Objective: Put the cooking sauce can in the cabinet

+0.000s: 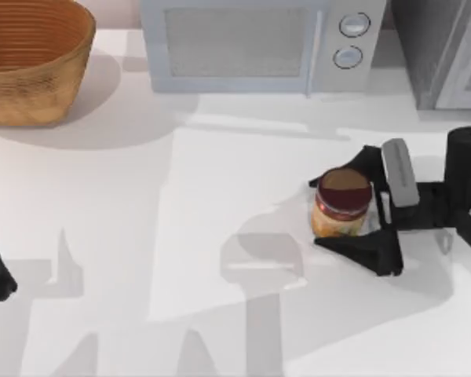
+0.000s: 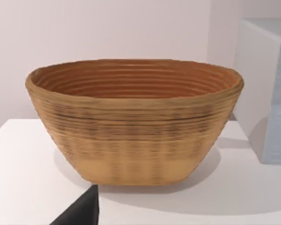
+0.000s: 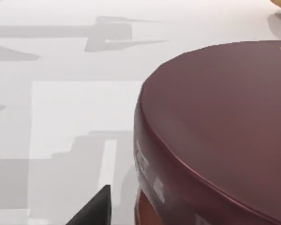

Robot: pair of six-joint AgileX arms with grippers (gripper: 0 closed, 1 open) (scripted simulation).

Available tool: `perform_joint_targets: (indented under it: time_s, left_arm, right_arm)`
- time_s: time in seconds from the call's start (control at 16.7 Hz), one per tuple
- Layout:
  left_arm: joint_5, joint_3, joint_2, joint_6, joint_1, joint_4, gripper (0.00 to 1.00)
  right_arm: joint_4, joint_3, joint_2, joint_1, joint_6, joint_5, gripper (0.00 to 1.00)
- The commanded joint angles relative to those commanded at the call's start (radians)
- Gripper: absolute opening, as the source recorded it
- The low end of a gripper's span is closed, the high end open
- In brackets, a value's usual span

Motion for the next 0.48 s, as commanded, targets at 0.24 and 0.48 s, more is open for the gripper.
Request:
perform_joint_targets:
  time_s: [0.24,0.48]
  left_arm:
    - [0.0,0.0,0.0,0.0,0.0,0.0,1.0]
    - [0.0,0.0,0.0,0.0,0.0,0.0,1.0]
  right_arm:
    - [0.0,0.0,0.0,0.0,0.0,0.0,0.47]
    - [0.0,0.0,0.0,0.0,0.0,0.0,0.17]
